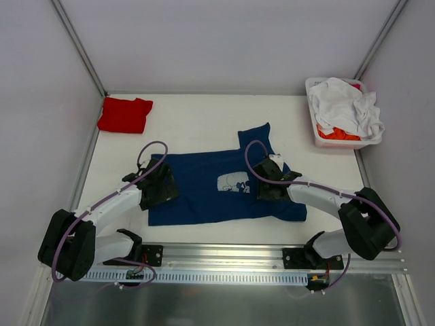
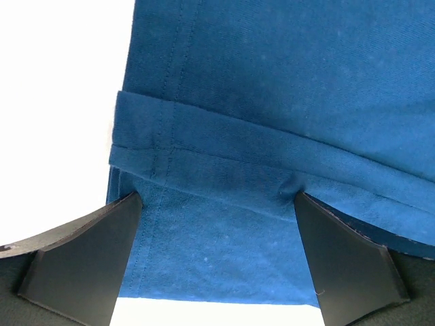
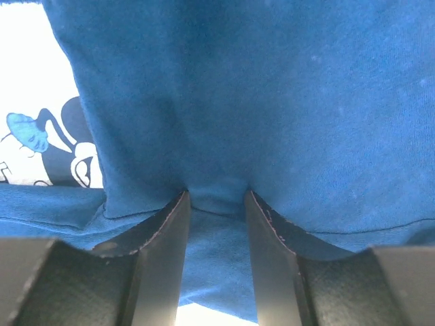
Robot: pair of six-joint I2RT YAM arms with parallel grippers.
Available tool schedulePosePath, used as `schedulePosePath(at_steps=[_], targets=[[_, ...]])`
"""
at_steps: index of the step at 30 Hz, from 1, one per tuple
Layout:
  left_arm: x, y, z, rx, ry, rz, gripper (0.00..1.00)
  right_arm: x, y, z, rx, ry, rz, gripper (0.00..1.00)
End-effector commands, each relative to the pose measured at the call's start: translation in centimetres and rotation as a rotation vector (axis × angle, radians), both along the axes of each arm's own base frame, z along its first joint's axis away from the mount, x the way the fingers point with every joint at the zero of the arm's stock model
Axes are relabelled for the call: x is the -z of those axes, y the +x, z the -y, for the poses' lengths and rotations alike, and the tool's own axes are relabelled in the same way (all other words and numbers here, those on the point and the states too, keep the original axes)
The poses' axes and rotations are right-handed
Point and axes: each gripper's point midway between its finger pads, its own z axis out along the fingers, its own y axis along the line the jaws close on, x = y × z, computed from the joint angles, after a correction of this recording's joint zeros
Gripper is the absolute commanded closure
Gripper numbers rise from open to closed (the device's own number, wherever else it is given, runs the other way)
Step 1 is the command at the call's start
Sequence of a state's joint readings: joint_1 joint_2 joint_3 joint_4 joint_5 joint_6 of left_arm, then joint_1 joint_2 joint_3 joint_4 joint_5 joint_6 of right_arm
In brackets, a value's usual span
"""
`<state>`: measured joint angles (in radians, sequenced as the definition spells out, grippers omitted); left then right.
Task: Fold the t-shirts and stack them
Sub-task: Fold the tshirt
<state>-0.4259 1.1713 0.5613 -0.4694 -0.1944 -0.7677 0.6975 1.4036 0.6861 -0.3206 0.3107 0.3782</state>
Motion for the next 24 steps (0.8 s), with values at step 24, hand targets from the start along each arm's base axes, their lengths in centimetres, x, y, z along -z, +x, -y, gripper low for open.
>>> schedulePosePath(at_steps=[24], targets=[[-12.0,6.2,-0.4,-0.005,0.076,0.243,0.01,-12.2,5.0,1.0,-0.072,-0.093,0.206,0.56]])
